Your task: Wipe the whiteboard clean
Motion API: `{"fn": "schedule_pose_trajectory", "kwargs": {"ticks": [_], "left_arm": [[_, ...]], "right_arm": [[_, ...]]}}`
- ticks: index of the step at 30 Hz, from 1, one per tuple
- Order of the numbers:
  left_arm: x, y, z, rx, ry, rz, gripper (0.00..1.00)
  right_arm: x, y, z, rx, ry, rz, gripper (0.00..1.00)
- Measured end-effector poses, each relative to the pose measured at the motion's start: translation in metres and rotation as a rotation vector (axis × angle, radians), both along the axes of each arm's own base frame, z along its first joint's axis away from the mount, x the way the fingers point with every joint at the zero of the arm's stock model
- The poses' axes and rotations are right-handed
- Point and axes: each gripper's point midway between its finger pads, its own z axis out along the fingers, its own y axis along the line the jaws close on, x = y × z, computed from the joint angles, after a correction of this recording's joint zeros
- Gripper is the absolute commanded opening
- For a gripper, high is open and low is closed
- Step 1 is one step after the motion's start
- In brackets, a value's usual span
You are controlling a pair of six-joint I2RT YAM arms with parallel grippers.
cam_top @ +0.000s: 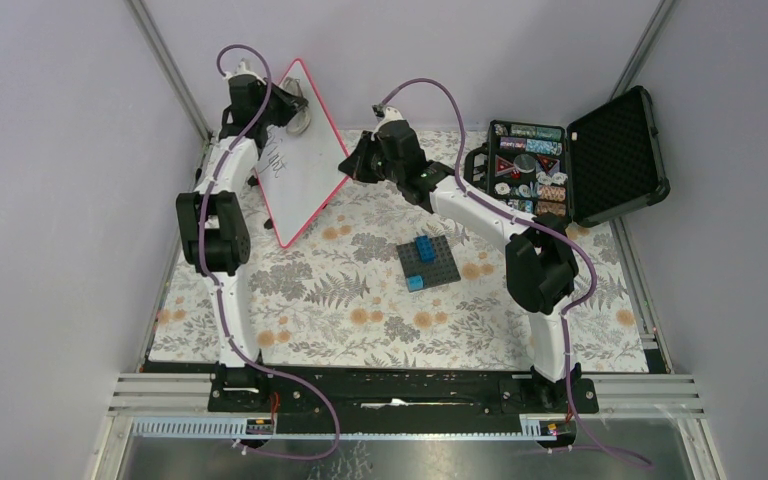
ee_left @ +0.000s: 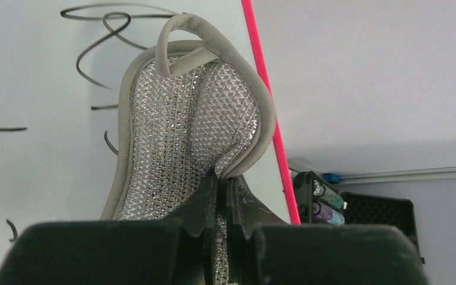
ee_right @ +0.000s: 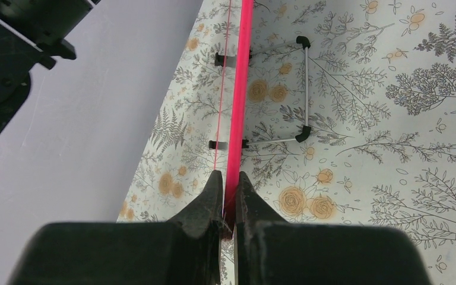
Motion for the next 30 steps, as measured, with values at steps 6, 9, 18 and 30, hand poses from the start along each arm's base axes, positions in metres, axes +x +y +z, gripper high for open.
{"fn": "schedule_pose_trajectory", "kwargs": {"ticks": [6,9,18,30], "left_arm": [[0.017,0.033,-0.018,-0.060,-0.020,0.023,0.00],[0.021,0.051,-0.032,-0.064,-0.001,0.050,0.00],[0.023,0.049,-0.029,-0.042,0.032,0.065,0.00],[-0.004,-0.020,0.014,0.111,-0.064,0.016,0.00]], "right_arm": [[-0.001,0.001,0.001,0.004,-0.001,0.006,0.00],[-0.001,0.001,0.001,0.005,-0.001,0.009,0.00],[-0.002,0.003,0.002,0.009,0.002,0.020,0.00],[-0.006,0.002,-0.002,0.005,0.027,0.024,0.00]]}}
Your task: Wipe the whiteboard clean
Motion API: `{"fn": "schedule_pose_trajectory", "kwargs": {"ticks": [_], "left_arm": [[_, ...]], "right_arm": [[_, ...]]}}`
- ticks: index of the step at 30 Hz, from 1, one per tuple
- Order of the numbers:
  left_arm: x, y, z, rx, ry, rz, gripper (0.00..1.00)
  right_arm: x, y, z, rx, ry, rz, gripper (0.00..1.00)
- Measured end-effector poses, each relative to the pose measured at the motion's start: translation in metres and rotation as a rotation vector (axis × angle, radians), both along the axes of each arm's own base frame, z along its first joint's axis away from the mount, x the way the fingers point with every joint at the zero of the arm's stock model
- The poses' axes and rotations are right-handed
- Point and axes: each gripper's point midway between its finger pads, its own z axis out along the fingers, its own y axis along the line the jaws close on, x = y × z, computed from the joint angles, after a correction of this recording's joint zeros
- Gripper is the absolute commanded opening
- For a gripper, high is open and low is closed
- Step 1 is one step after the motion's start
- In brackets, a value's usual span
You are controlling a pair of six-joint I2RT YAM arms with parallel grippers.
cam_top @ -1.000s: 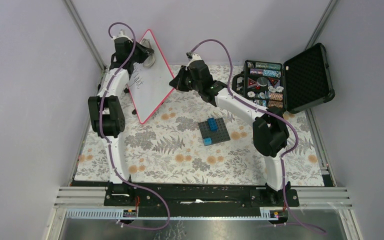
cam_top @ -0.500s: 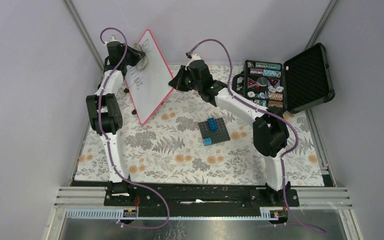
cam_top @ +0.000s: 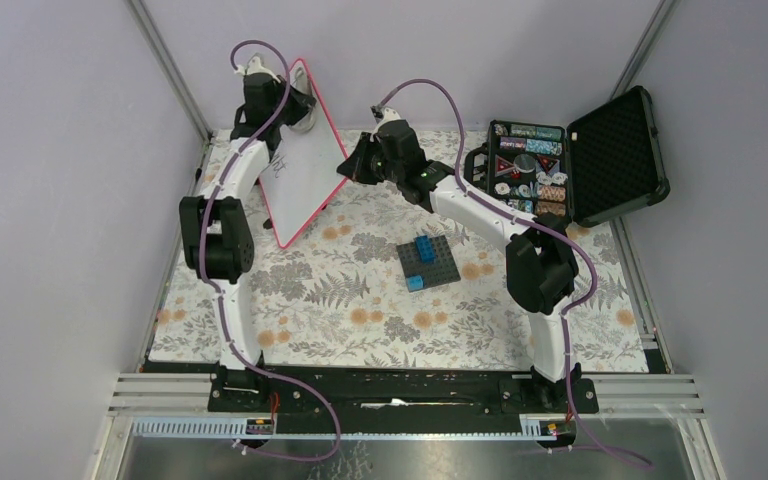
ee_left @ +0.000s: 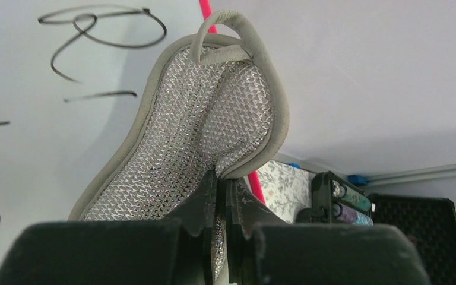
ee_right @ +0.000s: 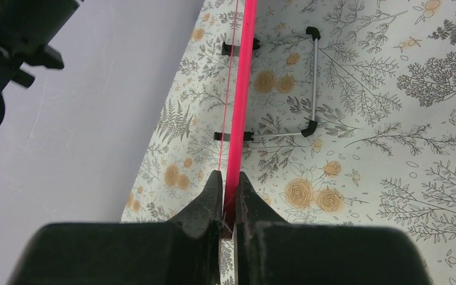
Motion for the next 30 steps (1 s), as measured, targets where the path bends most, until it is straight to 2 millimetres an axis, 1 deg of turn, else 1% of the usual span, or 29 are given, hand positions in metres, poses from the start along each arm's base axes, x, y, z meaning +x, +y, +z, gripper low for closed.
{"fn": "schedule_pose_trajectory", "kwargs": {"ticks": [3,5,8,13,15,18,20,23,25,26,27,28,30], "left_arm": [[-0.014,-0.004,0.000,0.001,0.005,-0.006,0.00],[-0.020,-0.001,-0.006,-0.013,0.019,-0.004,0.00],[-0.027,0.010,-0.020,-0.034,0.065,0.006,0.00],[-0.043,0.032,-0.050,-0.038,0.152,0.043,0.00],[-0.046,0.033,-0.052,-0.035,0.162,0.045,0.00],[-0.052,0.030,-0.050,-0.013,0.172,0.038,0.00],[-0.059,0.023,-0.046,0.013,0.181,0.021,0.00],[-0.079,0.001,-0.032,0.056,0.175,-0.040,0.00],[-0.102,-0.025,-0.017,0.068,0.150,-0.108,0.00],[-0.112,-0.034,-0.012,0.068,0.139,-0.135,0.00],[-0.126,-0.045,-0.006,0.069,0.124,-0.166,0.00],[-0.137,-0.053,-0.003,0.068,0.115,-0.189,0.00],[-0.154,-0.061,-0.002,0.065,0.100,-0.216,0.00]], "right_arm": [[0.000,0.000,0.000,0.001,-0.001,0.001,0.00],[0.000,0.000,0.001,0.002,-0.002,0.001,0.00],[0.000,0.000,0.002,0.003,-0.003,0.001,0.00],[0.000,0.000,0.002,0.003,-0.003,0.001,0.00],[0.000,0.000,0.002,0.002,-0.003,0.001,0.00],[0.000,0.000,0.002,0.002,-0.002,0.002,0.00],[0.000,0.000,0.002,0.002,-0.002,0.002,0.00],[0.000,0.000,0.001,0.002,-0.002,0.002,0.00],[0.000,0.000,0.001,0.002,-0.001,0.002,0.00],[0.000,0.000,0.001,0.003,-0.001,0.003,0.00],[0.000,0.001,0.002,0.004,0.000,0.005,0.00],[-0.001,0.001,0.002,0.004,0.000,0.007,0.00],[-0.001,0.001,0.002,0.003,-0.002,0.009,0.00]]}}
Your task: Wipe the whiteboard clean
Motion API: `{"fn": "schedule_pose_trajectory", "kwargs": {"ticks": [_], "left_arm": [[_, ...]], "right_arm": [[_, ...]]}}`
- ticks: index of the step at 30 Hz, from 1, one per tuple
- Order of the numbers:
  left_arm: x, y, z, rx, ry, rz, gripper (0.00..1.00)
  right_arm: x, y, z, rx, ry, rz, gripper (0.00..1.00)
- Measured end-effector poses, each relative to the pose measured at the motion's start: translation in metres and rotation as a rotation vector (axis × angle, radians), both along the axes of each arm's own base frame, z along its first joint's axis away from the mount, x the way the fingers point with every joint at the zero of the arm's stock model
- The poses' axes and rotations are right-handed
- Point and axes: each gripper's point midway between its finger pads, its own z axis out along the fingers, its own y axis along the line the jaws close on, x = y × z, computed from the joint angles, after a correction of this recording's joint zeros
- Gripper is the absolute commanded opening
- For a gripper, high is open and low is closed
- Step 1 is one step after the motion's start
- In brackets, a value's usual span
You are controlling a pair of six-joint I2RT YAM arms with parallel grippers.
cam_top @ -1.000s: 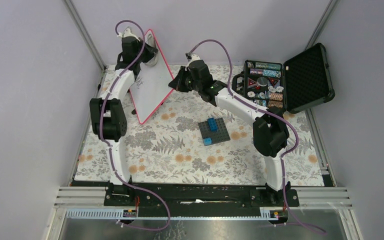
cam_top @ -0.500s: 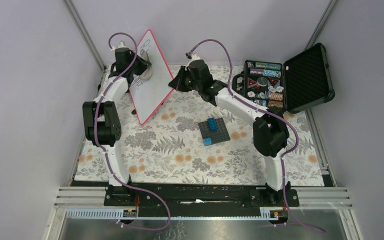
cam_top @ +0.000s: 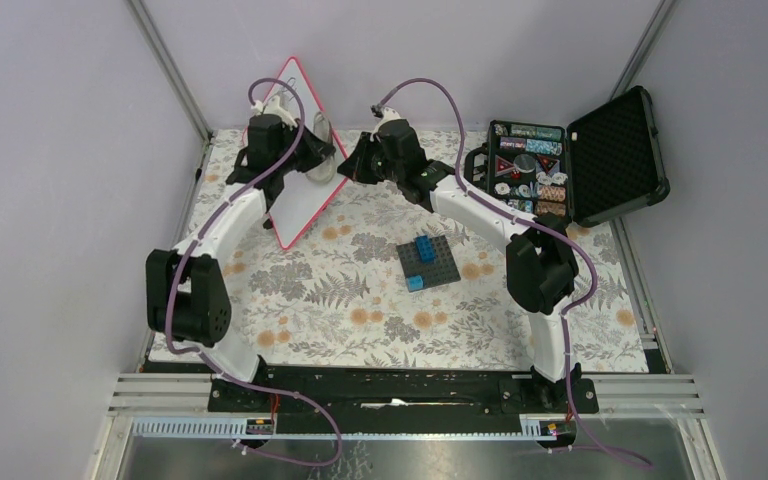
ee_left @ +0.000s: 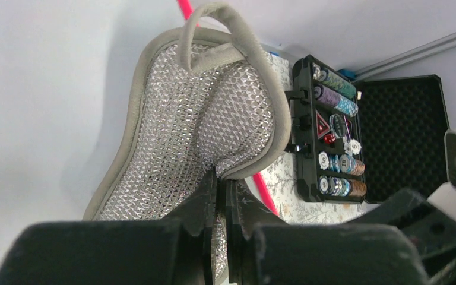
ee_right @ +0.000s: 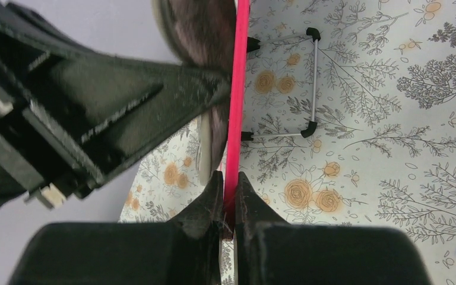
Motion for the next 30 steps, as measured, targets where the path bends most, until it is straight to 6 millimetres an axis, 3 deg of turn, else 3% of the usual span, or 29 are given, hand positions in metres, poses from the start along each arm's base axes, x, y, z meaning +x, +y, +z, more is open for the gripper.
{"fn": "schedule_pose_trajectory", "kwargs": {"ticks": [3,7,13,15,22,27,30], "left_arm": [[-0.014,0.001,-0.009,-0.010,-0.008,0.008,0.00],[-0.015,0.017,-0.023,-0.054,0.035,0.062,0.00],[-0.011,0.078,-0.080,-0.151,0.226,0.221,0.00],[-0.009,0.085,-0.086,-0.167,0.258,0.248,0.00],[0.002,0.072,-0.069,-0.087,0.264,0.258,0.00],[0.014,0.024,-0.016,-0.042,0.112,0.154,0.00],[0.011,0.009,-0.003,-0.037,0.068,0.123,0.00]], "right_arm": [[0.001,-0.001,0.000,-0.007,-0.007,0.003,0.00],[0.002,-0.003,-0.001,-0.009,-0.006,0.006,0.00],[0.000,0.000,0.002,0.003,-0.010,0.022,0.00],[0.000,0.000,0.002,0.004,-0.010,0.023,0.00],[0.003,0.002,0.004,0.006,-0.009,0.025,0.00],[0.003,0.000,0.003,-0.011,0.011,0.024,0.00],[0.003,0.000,0.002,-0.016,0.017,0.024,0.00]]}}
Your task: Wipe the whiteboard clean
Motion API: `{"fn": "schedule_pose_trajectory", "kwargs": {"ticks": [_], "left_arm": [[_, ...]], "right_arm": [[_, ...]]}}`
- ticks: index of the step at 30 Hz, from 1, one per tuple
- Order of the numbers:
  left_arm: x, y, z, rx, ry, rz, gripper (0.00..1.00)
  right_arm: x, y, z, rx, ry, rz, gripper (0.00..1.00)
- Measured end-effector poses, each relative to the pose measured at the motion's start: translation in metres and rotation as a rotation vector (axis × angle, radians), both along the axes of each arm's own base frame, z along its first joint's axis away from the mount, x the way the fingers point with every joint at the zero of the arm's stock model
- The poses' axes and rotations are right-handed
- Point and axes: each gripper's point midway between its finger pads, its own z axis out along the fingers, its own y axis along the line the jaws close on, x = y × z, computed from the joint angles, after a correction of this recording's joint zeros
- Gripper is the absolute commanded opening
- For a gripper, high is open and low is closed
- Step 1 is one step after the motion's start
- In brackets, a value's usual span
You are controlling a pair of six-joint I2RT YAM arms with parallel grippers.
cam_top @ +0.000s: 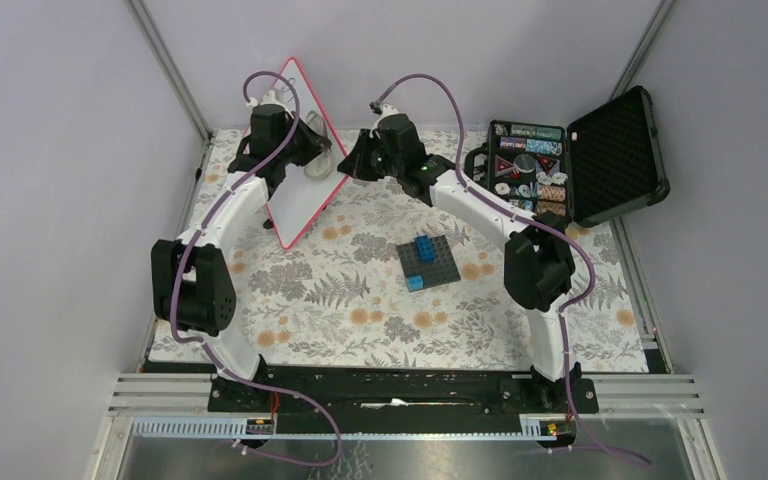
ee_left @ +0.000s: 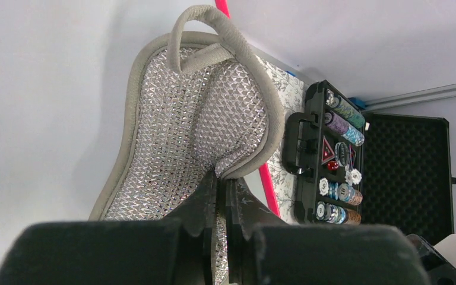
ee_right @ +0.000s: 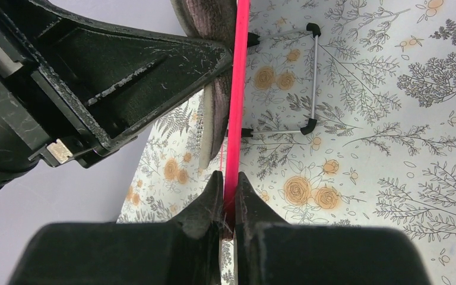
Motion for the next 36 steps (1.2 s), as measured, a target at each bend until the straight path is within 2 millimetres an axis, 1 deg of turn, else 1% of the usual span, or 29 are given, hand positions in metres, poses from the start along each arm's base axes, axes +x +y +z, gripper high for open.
{"fn": "schedule_pose_trajectory", "kwargs": {"ticks": [4,6,8,10,11,12,14,17,18,19,23,27,30,35,36], "left_arm": [[0.003,0.004,-0.004,-0.036,0.009,0.009,0.00],[0.007,0.012,-0.008,-0.095,0.016,0.013,0.00],[0.017,0.028,-0.018,-0.151,0.033,0.035,0.00],[0.032,0.056,-0.039,-0.179,0.064,0.092,0.00],[0.041,0.073,-0.053,-0.189,0.086,0.132,0.00],[0.048,0.090,-0.067,-0.201,0.112,0.169,0.00],[0.060,0.130,-0.103,-0.227,0.171,0.252,0.00],[0.061,0.174,-0.145,-0.248,0.246,0.348,0.00],[0.060,0.185,-0.155,-0.253,0.267,0.372,0.00],[0.059,0.188,-0.157,-0.257,0.274,0.379,0.00],[0.059,0.186,-0.156,-0.233,0.285,0.386,0.00],[0.061,0.178,-0.147,-0.140,0.283,0.396,0.00],[0.065,0.162,-0.126,-0.096,0.244,0.368,0.00],[0.069,0.114,-0.070,-0.091,0.110,0.274,0.00],[0.069,0.108,-0.064,-0.091,0.094,0.262,0.00]], "right_arm": [[0.001,0.000,-0.001,-0.002,0.002,0.000,0.00],[0.002,0.000,-0.002,-0.003,0.003,-0.004,0.00],[0.003,-0.001,-0.003,-0.002,0.003,-0.004,0.00],[0.003,-0.001,-0.003,0.001,0.004,-0.003,0.00],[0.003,-0.001,-0.002,0.003,0.006,-0.002,0.00],[0.003,0.000,-0.002,0.007,0.008,-0.001,0.00],[0.002,0.001,0.000,0.017,0.010,0.007,0.00],[-0.001,0.004,0.004,0.029,0.013,0.024,0.00],[-0.002,0.005,0.006,0.036,0.011,0.034,0.00],[-0.003,0.006,0.007,0.038,0.009,0.039,0.00],[-0.005,0.007,0.009,0.041,0.005,0.055,0.00],[-0.005,0.007,0.009,0.040,0.004,0.059,0.00],[-0.005,0.008,0.009,0.041,0.004,0.059,0.00],[-0.005,0.007,0.008,0.052,0.012,0.068,0.00],[-0.005,0.006,0.008,0.053,0.016,0.069,0.00]]}}
